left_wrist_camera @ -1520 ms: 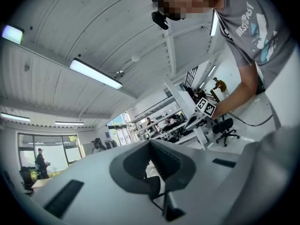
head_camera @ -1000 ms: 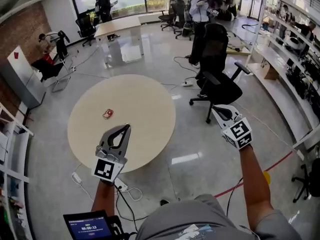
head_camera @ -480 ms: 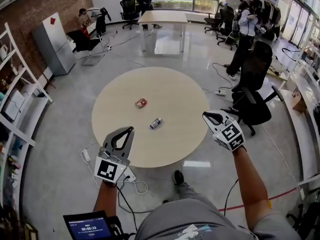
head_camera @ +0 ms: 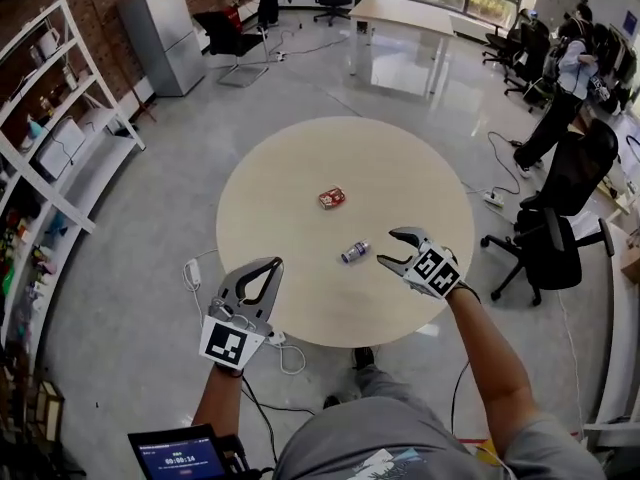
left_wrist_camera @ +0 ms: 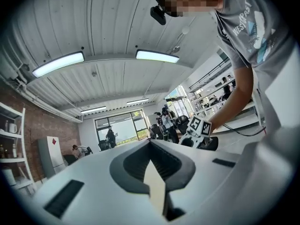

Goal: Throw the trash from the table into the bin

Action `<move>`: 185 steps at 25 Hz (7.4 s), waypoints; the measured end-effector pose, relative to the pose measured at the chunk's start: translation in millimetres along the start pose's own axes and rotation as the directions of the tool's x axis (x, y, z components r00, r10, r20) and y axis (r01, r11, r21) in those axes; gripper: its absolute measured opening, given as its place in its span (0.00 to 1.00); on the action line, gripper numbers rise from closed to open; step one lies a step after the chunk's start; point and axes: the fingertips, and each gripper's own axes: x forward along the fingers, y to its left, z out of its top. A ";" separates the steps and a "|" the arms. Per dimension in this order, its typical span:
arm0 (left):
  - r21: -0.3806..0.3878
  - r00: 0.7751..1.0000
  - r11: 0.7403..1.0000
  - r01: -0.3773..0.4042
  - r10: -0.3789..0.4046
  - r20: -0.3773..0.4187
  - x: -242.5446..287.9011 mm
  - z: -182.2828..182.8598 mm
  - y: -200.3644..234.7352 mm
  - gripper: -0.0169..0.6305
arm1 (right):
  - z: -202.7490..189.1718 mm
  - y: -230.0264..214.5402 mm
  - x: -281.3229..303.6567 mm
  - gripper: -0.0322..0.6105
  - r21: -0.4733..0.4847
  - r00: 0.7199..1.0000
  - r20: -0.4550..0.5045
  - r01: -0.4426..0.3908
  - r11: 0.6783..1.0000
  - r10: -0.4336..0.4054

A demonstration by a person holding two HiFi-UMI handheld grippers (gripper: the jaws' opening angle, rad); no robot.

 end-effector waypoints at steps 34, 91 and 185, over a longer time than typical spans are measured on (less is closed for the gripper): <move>-0.108 0.991 0.986 -0.123 0.117 -0.061 23.7 -51.8 82.4 0.09 | 53.2 -1.5 141.6 0.39 -0.356 0.998 -0.034 -0.065 0.932 0.057; 0.188 0.136 0.211 0.959 -0.928 0.347 122.5 309.1 -990.6 0.09 | -523.4 440.7 -940.9 0.39 0.224 0.188 -0.491 0.971 0.085 -0.851; -0.049 0.998 0.997 -0.059 0.058 -0.018 74.6 -25.5 28.3 0.09 | 22.5 -91.6 23.4 0.40 -0.157 0.992 0.121 -0.022 0.987 0.041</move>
